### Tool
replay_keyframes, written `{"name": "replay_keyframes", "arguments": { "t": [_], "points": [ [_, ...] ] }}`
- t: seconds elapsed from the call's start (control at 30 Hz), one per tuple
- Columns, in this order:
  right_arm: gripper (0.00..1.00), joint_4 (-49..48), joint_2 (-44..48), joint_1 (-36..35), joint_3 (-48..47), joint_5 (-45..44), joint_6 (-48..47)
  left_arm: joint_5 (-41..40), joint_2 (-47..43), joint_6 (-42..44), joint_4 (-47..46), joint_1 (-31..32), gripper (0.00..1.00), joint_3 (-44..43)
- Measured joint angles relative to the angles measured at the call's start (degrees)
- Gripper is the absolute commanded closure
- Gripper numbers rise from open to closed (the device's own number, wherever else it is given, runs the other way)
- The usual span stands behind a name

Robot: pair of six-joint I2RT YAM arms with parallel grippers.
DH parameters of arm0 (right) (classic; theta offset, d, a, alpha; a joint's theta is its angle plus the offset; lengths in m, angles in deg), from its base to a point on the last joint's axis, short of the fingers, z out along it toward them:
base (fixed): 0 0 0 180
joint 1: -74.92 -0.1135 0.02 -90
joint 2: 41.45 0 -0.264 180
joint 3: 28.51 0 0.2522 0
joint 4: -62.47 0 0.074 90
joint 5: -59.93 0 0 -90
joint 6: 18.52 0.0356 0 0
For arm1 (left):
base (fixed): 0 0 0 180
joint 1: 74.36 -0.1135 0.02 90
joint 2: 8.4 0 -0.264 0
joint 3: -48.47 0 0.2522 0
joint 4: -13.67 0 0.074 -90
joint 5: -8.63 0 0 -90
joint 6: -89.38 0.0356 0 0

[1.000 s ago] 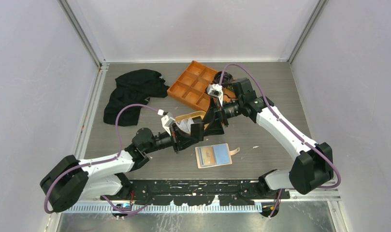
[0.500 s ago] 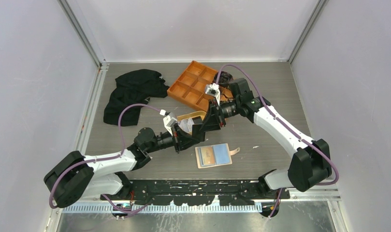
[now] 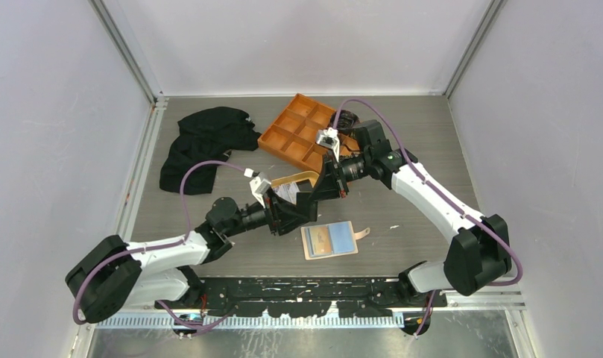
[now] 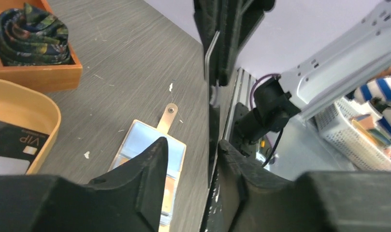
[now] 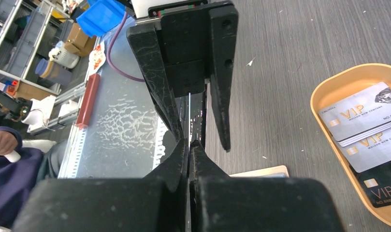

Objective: Put the credit cards into the card holder
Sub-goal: Insert the credit card into the card holder.

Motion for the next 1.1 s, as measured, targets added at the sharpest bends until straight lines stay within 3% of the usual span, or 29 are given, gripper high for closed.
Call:
{"name": "replay_keyframes", "arguments": {
  "t": [0.2,0.33,0.63,0.97,1.1],
  "points": [
    [0.99,2.3,-1.6,0.8,-1.7,0.0,0.2,-5.4,-5.2,-1.5,5.3,0.0,0.23,0.4],
    [0.99,4.0,-2.5,2.2,-2.2,-0.9,0.2,-9.1,-11.8,-2.1,10.6,-0.1,0.14,1.7],
    [0.99,6.7,-2.6,4.4,-2.0,-4.8,-1.1,-13.4,-17.3,-8.4,17.6,-0.1,0.12,4.0],
    [0.99,8.7,-0.8,10.2,6.4,-9.8,-1.5,-14.4,-9.0,-18.9,16.3,0.0,0.25,4.7],
    [0.99,5.8,1.1,11.8,11.7,-11.0,0.9,-17.9,-7.1,-21.3,20.7,2.6,0.27,4.3]
  ]
}}
